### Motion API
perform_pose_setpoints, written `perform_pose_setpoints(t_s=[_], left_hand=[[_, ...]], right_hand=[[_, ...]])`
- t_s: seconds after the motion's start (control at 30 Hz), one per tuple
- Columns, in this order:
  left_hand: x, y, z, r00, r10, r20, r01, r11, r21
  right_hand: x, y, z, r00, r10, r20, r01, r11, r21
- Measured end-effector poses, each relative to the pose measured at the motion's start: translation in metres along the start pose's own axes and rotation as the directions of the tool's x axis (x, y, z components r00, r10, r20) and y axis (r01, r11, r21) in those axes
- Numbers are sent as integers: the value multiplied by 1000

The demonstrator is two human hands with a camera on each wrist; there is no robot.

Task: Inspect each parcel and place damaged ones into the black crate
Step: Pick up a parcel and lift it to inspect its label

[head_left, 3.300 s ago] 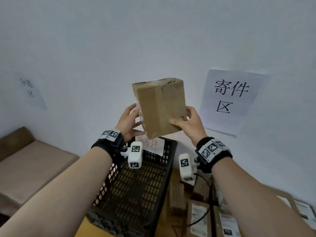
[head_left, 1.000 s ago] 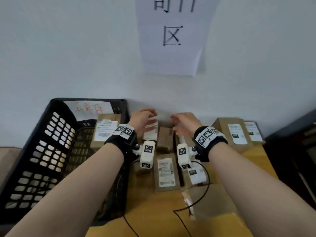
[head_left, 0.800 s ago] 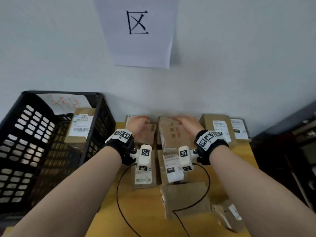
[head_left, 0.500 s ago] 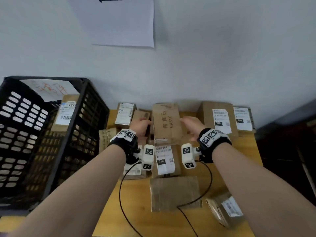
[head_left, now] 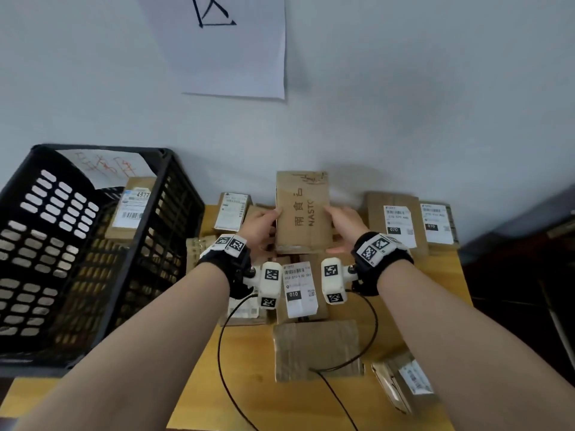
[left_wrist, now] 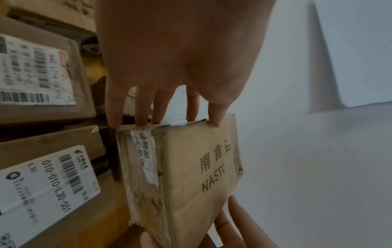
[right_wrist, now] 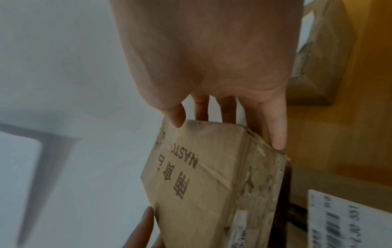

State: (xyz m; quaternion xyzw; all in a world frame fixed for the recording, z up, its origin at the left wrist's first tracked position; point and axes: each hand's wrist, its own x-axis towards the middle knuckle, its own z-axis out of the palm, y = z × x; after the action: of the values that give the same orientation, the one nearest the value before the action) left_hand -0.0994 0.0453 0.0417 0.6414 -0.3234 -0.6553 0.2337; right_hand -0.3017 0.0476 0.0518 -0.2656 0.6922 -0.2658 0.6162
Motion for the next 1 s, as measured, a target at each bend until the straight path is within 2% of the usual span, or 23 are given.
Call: perform_pose_setpoints(t_s=[0.1, 0.23, 0.33, 0.4, 0.47, 0.6, 0.8, 0.9, 1.0], left_hand=[[-22, 17, -7, 998, 57, -13, -57, 998, -23], [-48, 44, -16, 981, 190, -27, -191, 980, -56], [-76, 76, -21, 956, 291, -35, -293, 951, -98], [-100, 102, -24, 923, 382, -33, -383, 915, -128], [-128, 134, -28, 873, 485, -50, -487, 862, -138], [-193, 204, -41, 748, 661, -65, -662, 733, -156], [-285, 282, -56, 560, 826, -62, -822, 544, -172], [-319, 305, -63, 473, 879, -58, -873, 458, -170], [-340, 318, -69, 424, 904, -63, -897, 408, -172]], right_hand=[[-25, -20, 4, 999, -48, -20, 48, 999, 9], [-57, -45, 10, 983, -165, -75, 168, 985, 30], [-86, -72, 14, 935, -311, -172, 323, 945, 48], [-112, -96, 16, 880, -406, -246, 433, 899, 67], [-141, -122, 17, 815, -493, -306, 539, 838, 86], [-210, -183, 20, 681, -647, -344, 715, 689, 119], [-312, -255, 20, 464, -811, -357, 882, 461, 99], [-348, -276, 20, 384, -846, -370, 922, 373, 103], [-370, -289, 23, 333, -867, -372, 942, 322, 94]])
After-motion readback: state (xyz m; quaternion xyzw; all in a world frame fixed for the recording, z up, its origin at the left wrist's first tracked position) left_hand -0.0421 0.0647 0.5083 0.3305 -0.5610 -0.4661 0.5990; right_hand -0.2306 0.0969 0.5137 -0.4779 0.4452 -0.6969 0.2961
